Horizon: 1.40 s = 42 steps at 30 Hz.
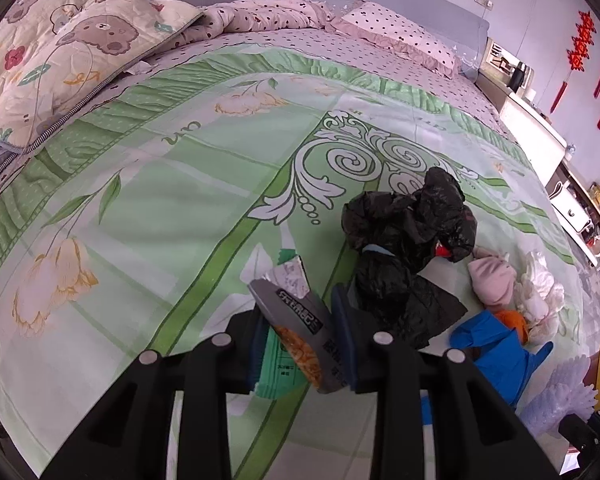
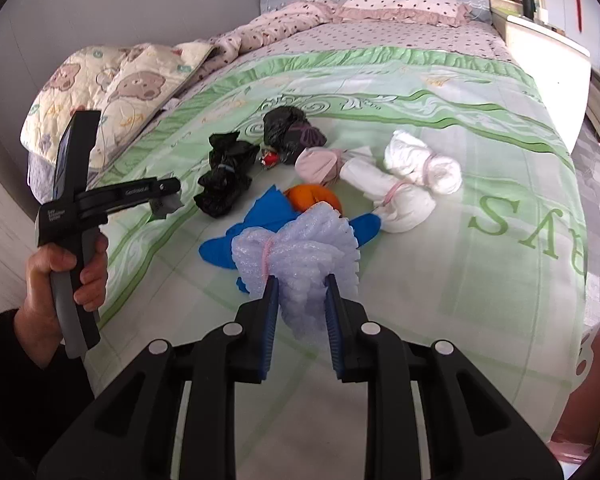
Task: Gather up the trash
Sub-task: 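Carry the snack bag in the left tool while the right tool carries the mesh puff over the bin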
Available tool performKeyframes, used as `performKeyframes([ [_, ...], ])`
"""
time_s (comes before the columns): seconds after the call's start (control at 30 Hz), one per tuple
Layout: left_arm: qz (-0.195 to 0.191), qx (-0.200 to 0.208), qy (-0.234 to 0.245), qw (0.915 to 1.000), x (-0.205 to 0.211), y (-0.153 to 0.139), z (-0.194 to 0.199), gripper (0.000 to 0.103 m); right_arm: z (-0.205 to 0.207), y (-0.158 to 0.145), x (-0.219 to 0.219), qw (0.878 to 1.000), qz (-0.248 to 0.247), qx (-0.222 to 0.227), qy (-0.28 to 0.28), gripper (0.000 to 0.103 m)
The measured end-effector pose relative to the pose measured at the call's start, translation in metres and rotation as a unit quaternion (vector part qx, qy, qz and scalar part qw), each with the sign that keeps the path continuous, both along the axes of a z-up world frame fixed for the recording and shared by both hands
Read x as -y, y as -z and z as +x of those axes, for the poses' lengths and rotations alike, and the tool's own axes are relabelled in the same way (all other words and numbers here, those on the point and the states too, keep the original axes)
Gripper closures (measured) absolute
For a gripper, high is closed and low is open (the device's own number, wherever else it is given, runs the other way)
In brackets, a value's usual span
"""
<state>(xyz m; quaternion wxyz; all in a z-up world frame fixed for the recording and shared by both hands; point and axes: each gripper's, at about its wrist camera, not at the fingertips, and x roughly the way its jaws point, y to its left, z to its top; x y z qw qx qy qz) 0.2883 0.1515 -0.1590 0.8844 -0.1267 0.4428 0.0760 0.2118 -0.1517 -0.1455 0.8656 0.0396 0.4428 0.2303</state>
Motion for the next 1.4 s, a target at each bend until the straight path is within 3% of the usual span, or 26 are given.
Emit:
performKeyframes([
  [0.27, -0.019, 0.020, -0.023, 0.9994, -0.012, -0.017, -0.017, 0.074, -0.012, -0.025, 0.018, 0.999, 0.020, 0.021, 0.016, 0.081],
  [0.7, -0.015, 0.048, -0.001, 0.9987, 0.010, -0.046, -0.048, 0.074, -0.038, -0.068, 0.048, 0.997, 0.006, 0.064, 0.041, 0.081],
  [1.1, -0.019, 0.080, 0.054, 0.9951, 0.059, -0.089, -0.069, 0.074, -0.060, -0.106, 0.088, 0.992, 0.013, 0.102, 0.073, 0.081],
  [1.4, -0.018, 0.111, 0.118, 0.9866, 0.116, -0.126, -0.080, 0.074, -0.073, -0.128, 0.131, 0.987, 0.008, 0.125, 0.102, 0.081],
])
